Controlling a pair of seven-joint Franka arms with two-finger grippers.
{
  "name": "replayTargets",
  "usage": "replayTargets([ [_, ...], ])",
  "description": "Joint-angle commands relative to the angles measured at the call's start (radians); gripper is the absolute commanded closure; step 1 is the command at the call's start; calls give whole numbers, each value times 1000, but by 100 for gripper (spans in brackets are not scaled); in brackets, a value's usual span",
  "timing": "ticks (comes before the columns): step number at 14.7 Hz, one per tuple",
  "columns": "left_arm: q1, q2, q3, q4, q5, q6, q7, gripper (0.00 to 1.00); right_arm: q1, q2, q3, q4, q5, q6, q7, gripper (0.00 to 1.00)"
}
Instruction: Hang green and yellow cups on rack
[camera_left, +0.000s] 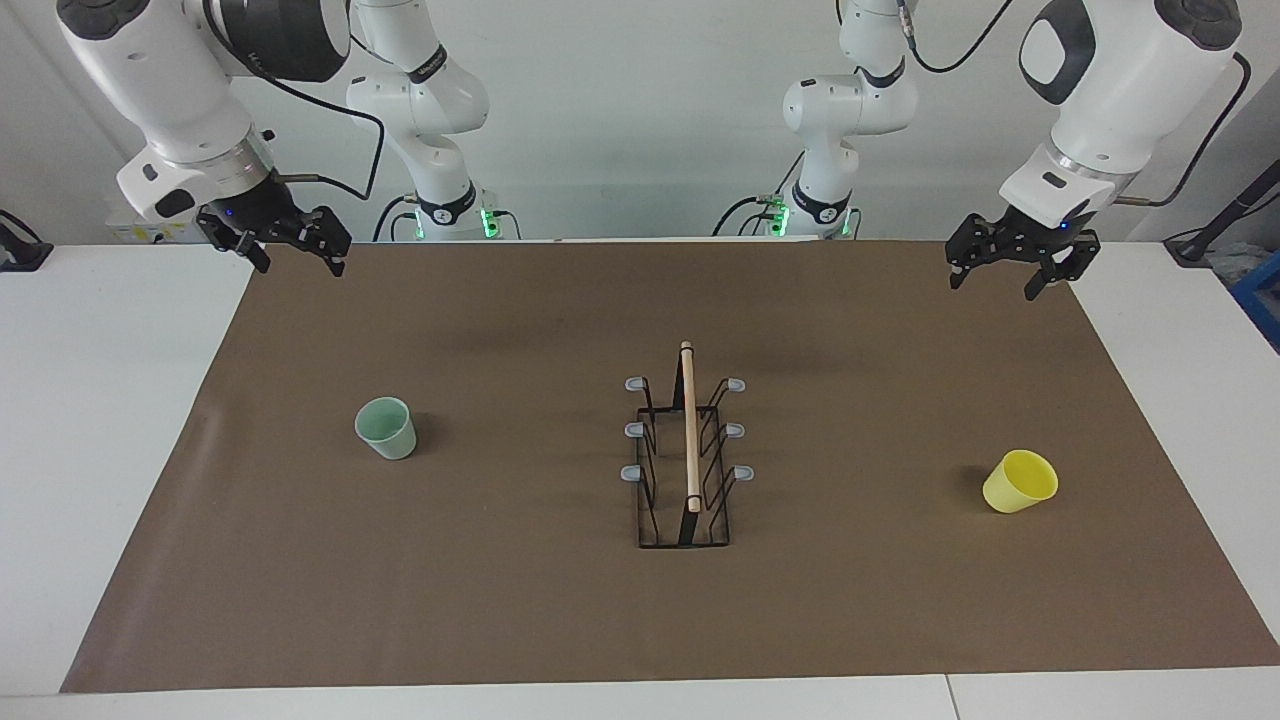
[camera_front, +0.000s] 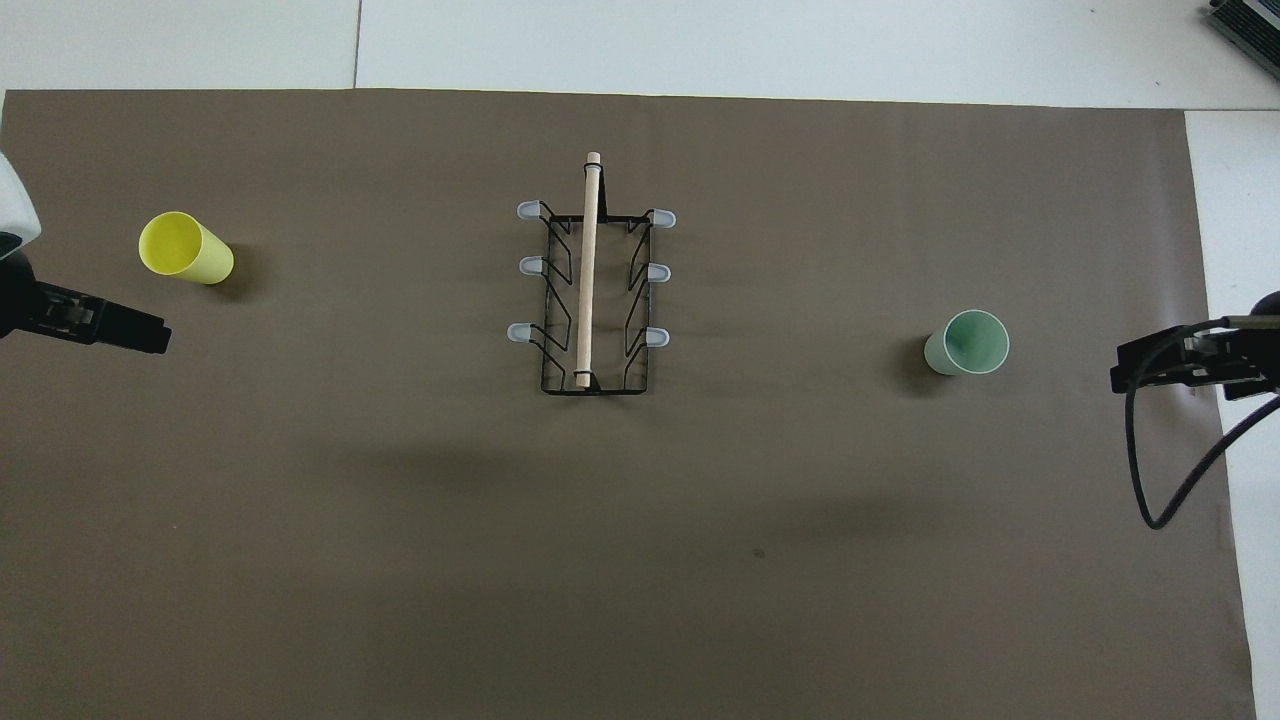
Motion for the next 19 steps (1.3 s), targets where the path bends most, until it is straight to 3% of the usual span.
replayTargets([
  [1, -7, -24, 7, -22, -9, 10, 18, 0, 4, -77, 8, -96, 22, 3, 27, 0],
  [11, -12, -4, 23, 8, -10, 12, 2, 0, 9, -76, 8, -103, 26, 72, 72, 0],
  [15, -12, 82, 53, 117, -15, -2, 1, 0, 7, -86, 8, -119, 26, 68, 70, 0],
  [19, -15, 250, 111, 315, -21, -34, 1, 0, 9, -87, 8, -126, 26, 72, 70, 0],
])
